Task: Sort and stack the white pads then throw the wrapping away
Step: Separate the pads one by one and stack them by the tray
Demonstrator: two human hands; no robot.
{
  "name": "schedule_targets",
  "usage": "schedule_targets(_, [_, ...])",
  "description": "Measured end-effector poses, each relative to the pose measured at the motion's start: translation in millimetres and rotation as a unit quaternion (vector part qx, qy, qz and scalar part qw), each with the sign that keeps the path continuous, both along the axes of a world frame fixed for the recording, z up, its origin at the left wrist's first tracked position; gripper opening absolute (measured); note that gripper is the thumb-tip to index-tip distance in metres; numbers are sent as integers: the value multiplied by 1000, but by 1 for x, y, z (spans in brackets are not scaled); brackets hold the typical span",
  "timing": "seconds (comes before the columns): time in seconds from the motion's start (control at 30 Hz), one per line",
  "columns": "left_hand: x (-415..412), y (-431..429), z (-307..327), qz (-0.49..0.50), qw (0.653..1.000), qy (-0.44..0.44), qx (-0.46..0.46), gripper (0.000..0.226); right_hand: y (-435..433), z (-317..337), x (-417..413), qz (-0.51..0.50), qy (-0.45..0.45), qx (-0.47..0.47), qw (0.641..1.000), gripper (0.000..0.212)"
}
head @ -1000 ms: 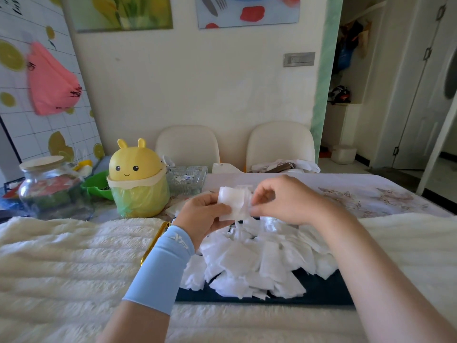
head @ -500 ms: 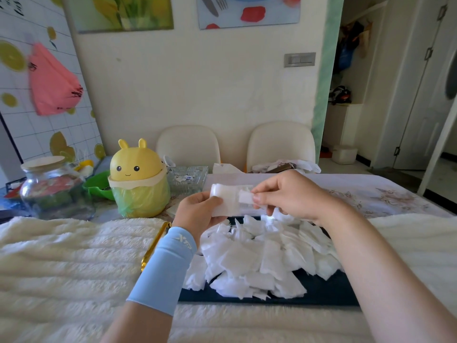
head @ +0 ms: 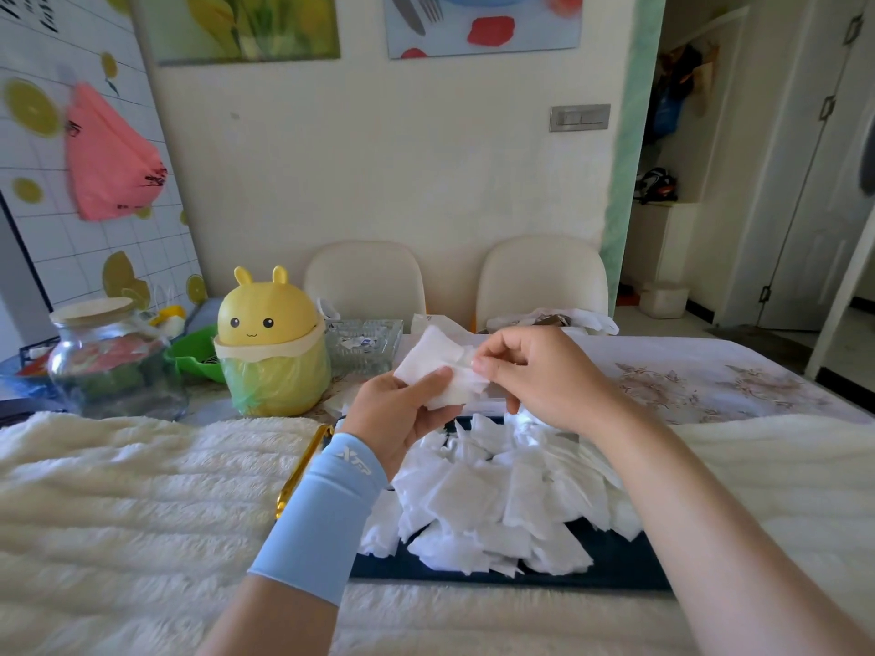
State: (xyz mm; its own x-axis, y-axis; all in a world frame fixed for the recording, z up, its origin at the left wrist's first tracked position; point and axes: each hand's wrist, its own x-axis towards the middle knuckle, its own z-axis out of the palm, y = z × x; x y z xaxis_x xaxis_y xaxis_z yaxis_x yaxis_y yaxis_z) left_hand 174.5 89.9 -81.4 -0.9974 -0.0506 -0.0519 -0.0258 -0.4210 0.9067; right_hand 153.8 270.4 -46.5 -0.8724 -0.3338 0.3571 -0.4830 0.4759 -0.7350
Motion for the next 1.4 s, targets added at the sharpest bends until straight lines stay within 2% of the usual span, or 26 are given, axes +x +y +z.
schedule_targets(0.13, [-2, -3, 0, -2, 1000, -9, 14, 33, 5, 3, 3, 31, -1, -1, 1000, 10])
schedule_targets(0.23, [-1, -3, 1, -14, 1000, -11, 17, 32, 5, -1, -2, -5, 36, 8, 999, 3])
schedule_targets(0.4, [1, -4, 2, -33, 999, 2, 21, 49, 6, 0, -5, -20, 8, -70, 997, 9])
schedule_targets(0.47, [1, -3, 1, -26, 999, 4, 25, 46, 5, 2, -3, -8, -17, -92, 996, 12])
schedule_targets(0.6, [-2, -3, -1, -12, 1000, -1, 17, 34, 2, -2, -6, 2, -34, -126, 991, 5])
schedule_targets(0.7, [-3, -4, -2, -11, 1000, -9, 25, 36, 4, -4, -8, 3, -38, -78, 996, 12])
schedule_targets(0.83, [-2, -6, -2, 10, 999, -30, 31, 33, 10, -3, -9, -30, -17, -14, 999, 8])
schedule_targets(0.93, [-1, -8, -3, 34, 997, -32, -56, 29, 13, -1, -12, -79, 21, -69, 994, 9])
schedule_targets(1.0, [0, -8, -3, 30, 988, -24, -149, 28, 10, 3, -10, -35, -7, -102, 994, 7])
schedule_targets(1.07, [5, -5, 0, 2, 978, -9, -208, 24, 3, 3, -6, 25, -42, -95, 994, 6])
schedule_targets(1.2, [11, -2, 7, -67, 970, 22, -231, 19, -7, -7, -3, 22, -27, -60, 998, 4])
schedule_targets(1.3, [12, -5, 6, -116, 965, 28, -232, 27, -4, -8, -8, -27, 5, -104, 994, 4])
schedule_targets(1.4, [8, -11, 4, -87, 960, 2, -265, 30, 2, -1, -7, -24, -31, -163, 986, 6])
